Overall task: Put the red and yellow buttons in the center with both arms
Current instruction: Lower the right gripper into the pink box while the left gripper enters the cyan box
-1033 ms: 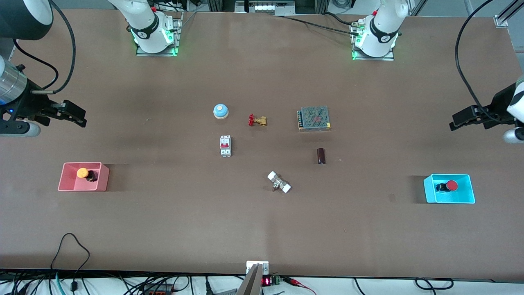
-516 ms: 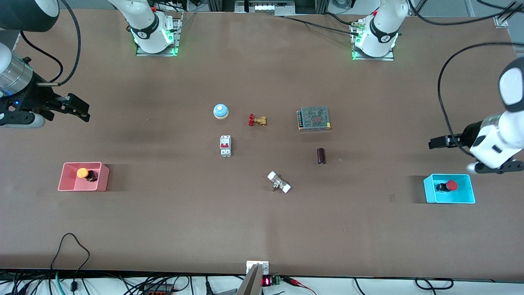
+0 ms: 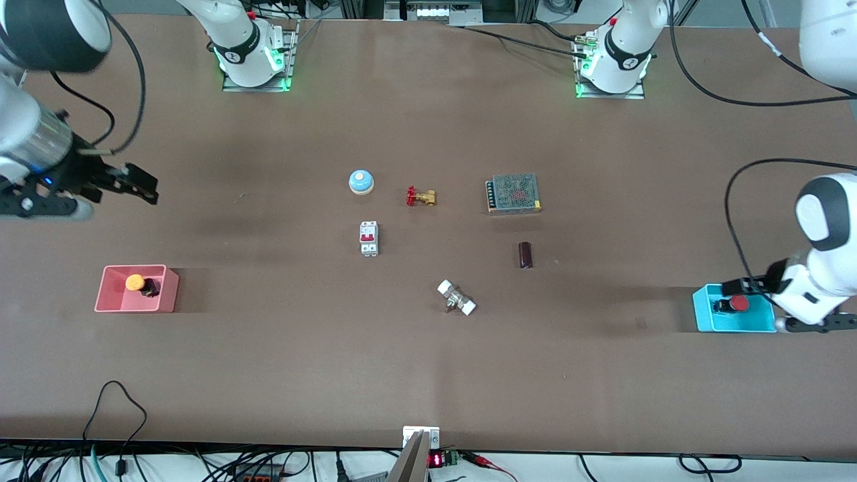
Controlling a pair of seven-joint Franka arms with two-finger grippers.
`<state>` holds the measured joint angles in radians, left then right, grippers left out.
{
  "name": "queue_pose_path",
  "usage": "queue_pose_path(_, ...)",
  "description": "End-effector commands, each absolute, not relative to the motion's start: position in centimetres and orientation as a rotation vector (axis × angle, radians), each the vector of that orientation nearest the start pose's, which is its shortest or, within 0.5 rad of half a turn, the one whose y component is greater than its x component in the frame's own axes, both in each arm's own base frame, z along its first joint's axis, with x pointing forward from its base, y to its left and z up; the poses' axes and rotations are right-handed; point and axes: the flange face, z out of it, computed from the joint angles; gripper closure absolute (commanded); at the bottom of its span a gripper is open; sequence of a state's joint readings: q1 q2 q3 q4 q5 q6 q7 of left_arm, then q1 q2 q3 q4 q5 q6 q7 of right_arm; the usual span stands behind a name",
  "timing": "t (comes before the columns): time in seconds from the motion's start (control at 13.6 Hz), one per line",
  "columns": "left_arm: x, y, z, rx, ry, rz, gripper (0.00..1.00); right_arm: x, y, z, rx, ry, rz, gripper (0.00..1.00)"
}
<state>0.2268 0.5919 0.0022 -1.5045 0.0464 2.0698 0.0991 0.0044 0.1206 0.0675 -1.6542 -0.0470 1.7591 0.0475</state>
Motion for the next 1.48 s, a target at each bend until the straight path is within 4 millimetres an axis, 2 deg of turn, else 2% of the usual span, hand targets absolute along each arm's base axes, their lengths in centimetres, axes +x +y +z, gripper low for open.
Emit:
queue_pose_path(0.0, 69.3, 16.6, 30.2, -3.092, -0.128, 0.054, 0.00, 61.5, 1.6, 49.8, -3.168, -0.177, 0.049, 0.00)
queue_pose_path(0.07, 70.0, 16.7, 29.2, -3.083, -0.117, -0.022, 0.00, 62.9, -0.4, 47.3, -3.163, -0.197, 0.036, 0.00)
queue_pose_path(0.22, 70.0, 17.9, 27.7, -3.085, -0.091, -0.036, 0.00, 64.8, -2.6, 44.1, -3.166, -0.227, -0.033, 0.00)
queue_pose_path(0.44, 69.8, 17.9, 25.8, -3.106, -0.102, -0.001, 0.00, 66.2, -6.6, 39.7, -3.168, -0.270, -0.061, 0.00)
queue_pose_path(0.66, 69.6, 18.0, 24.5, -3.111, -0.096, 0.022, 0.00, 67.2, -10.2, 35.7, -3.163, -0.426, -0.109, 0.00)
queue_pose_path(0.81, 69.3, 18.8, 23.9, -3.113, -0.107, 0.036, 0.00, 67.6, -11.5, 33.6, -3.156, -0.499, -0.141, 0.00)
queue_pose_path(1.03, 69.2, 18.9, 22.8, -3.117, -0.088, 0.057, 0.00, 68.1, -12.9, 30.2, -3.158, -0.485, -0.181, 0.00)
queue_pose_path(1.4, 69.1, 19.5, 21.5, -3.129, -0.017, 0.047, 0.00, 68.2, -13.6, 27.8, -3.156, -0.467, -0.178, 0.00)
